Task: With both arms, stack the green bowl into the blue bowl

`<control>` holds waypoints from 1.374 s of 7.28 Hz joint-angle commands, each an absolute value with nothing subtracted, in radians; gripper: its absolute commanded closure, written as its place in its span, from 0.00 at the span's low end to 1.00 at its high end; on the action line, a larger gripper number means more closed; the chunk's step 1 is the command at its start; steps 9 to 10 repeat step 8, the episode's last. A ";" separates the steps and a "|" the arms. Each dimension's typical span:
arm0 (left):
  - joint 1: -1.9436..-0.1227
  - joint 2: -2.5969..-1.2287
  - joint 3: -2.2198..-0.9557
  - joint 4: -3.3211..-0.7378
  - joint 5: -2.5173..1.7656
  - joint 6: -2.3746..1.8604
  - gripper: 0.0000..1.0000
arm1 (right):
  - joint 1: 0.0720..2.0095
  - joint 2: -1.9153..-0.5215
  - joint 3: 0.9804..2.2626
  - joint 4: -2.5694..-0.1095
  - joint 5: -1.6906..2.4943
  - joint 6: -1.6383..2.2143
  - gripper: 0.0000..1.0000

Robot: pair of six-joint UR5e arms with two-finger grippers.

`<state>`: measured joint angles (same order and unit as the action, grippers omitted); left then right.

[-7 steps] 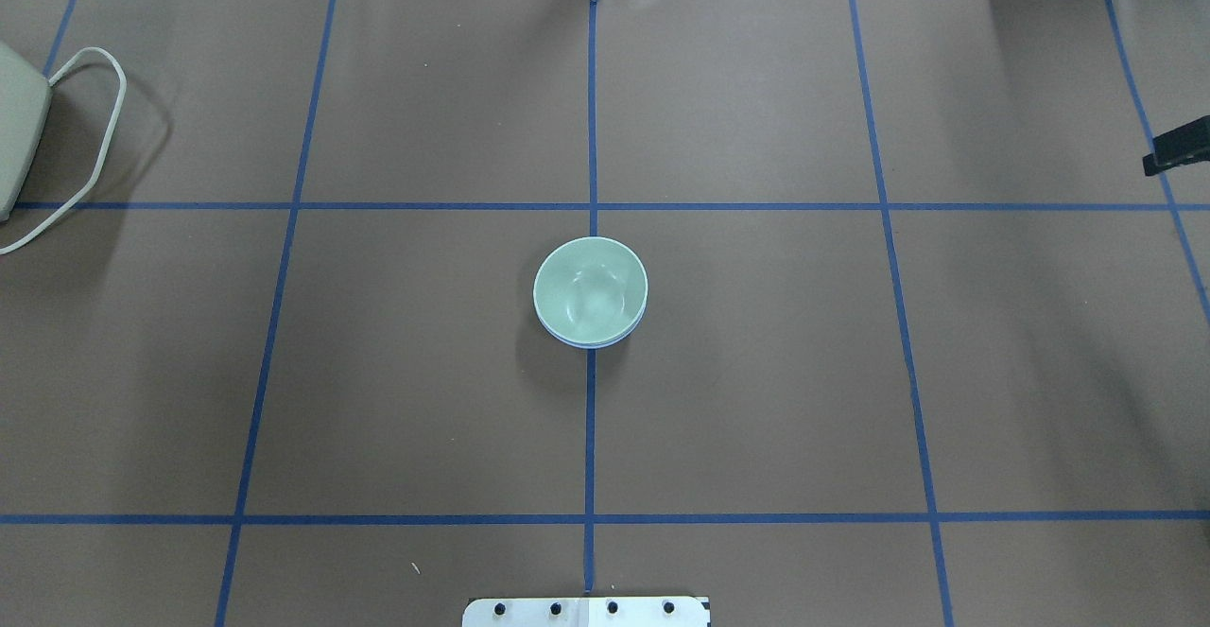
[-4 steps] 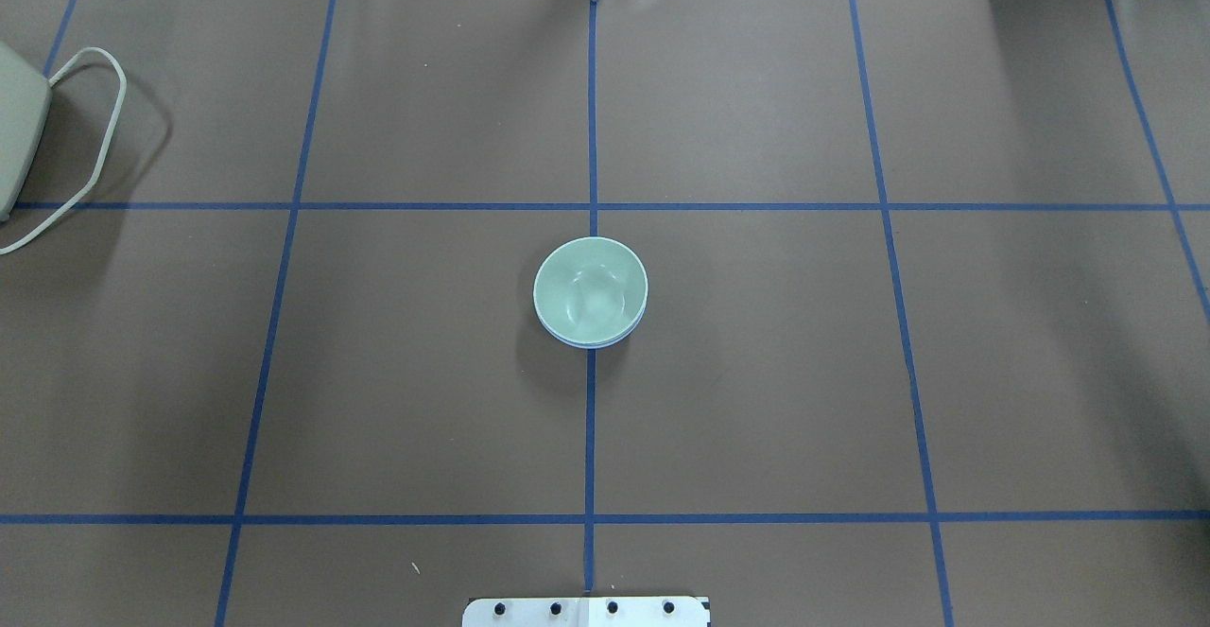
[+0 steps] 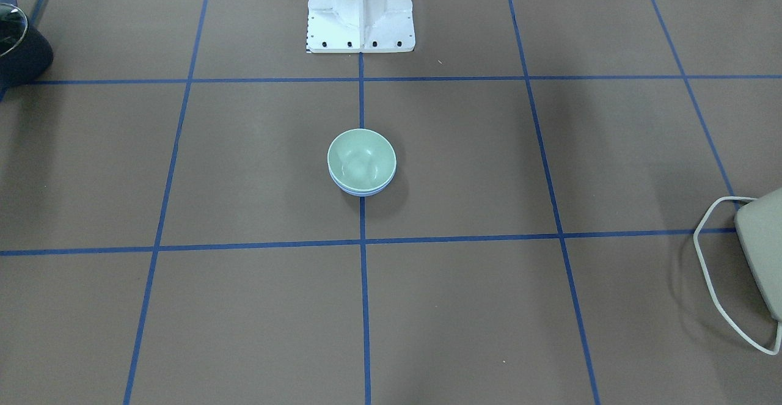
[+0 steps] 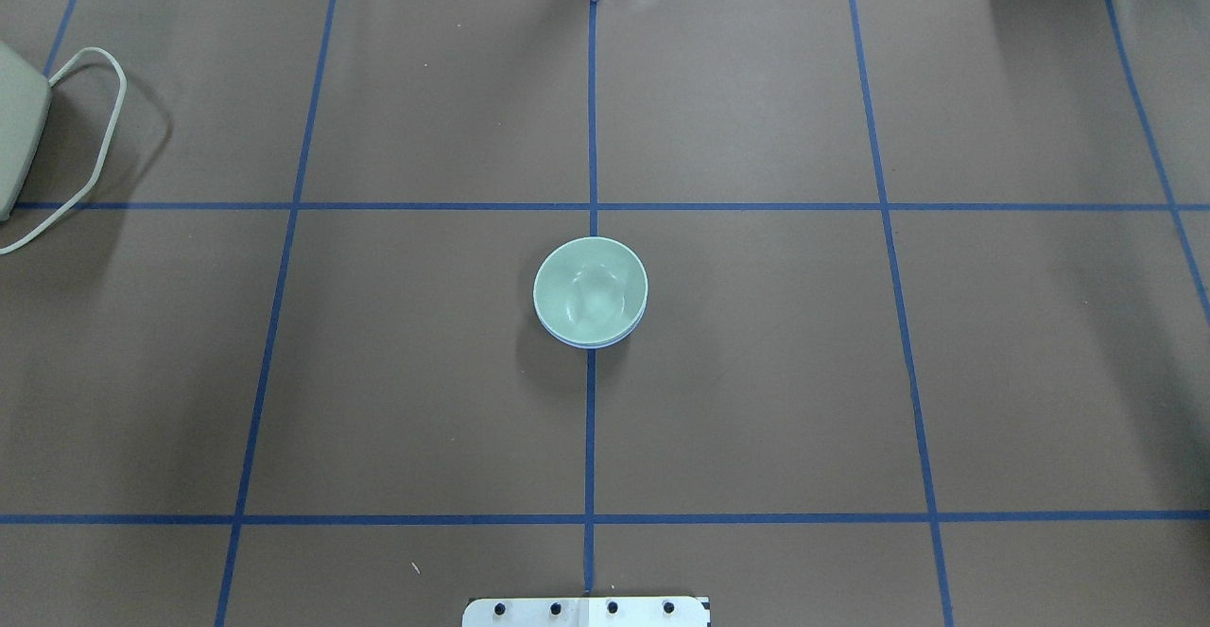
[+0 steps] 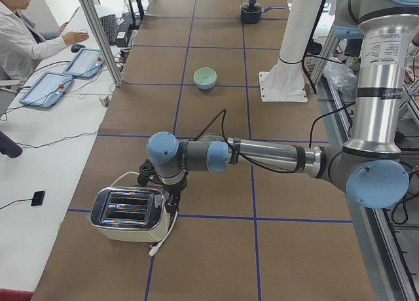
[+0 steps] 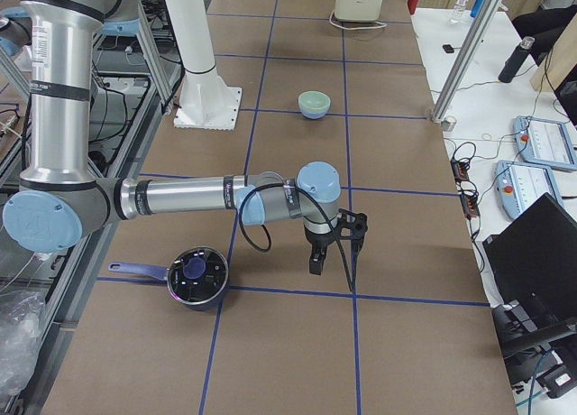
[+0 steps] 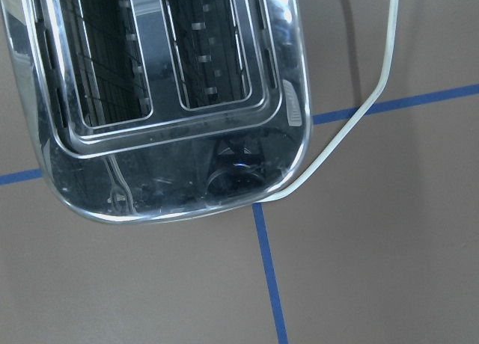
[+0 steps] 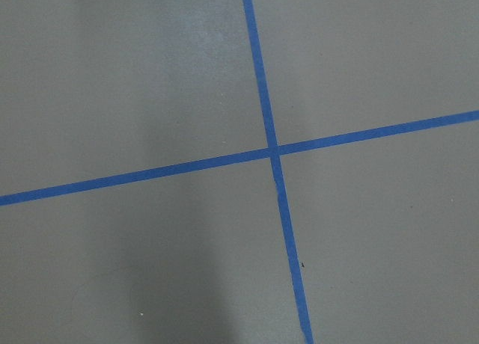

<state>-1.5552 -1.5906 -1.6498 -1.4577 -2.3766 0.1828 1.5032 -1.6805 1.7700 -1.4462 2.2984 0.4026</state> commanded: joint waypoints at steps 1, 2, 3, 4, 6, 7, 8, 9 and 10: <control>-1.555 -1.583 -1.651 -1.457 -2.404 0.179 0.00 | 1.506 -1.683 1.766 -1.442 2.293 0.402 0.00; -1.555 -1.577 -1.652 -1.457 -2.405 0.179 0.00 | 1.506 -1.686 1.764 -1.442 2.292 0.403 0.00; -1.557 -1.577 -1.654 -1.459 -2.405 0.179 0.00 | 1.506 -1.686 1.764 -1.442 2.293 0.403 0.00; -1.560 -1.575 -1.655 -1.459 -2.405 0.179 0.00 | 1.506 -1.686 1.763 -1.442 2.290 0.406 0.00; -1.562 -1.563 -1.657 -1.468 -2.407 0.181 0.00 | 1.506 -1.686 1.764 -1.442 2.293 0.410 0.00; -1.562 -1.562 -1.661 -1.468 -2.407 0.181 0.00 | 1.506 -1.684 1.763 -1.440 2.293 0.410 0.00; -1.560 -1.562 -1.661 -1.468 -2.407 0.181 0.00 | 1.506 -1.684 1.764 -1.440 2.295 0.410 0.00; -1.560 -1.562 -1.661 -1.468 -2.407 0.181 0.00 | 1.506 -1.684 1.764 -1.440 2.295 0.410 0.00; -1.560 -1.562 -1.661 -1.468 -2.407 0.181 0.00 | 1.506 -1.684 1.764 -1.440 2.295 0.410 0.00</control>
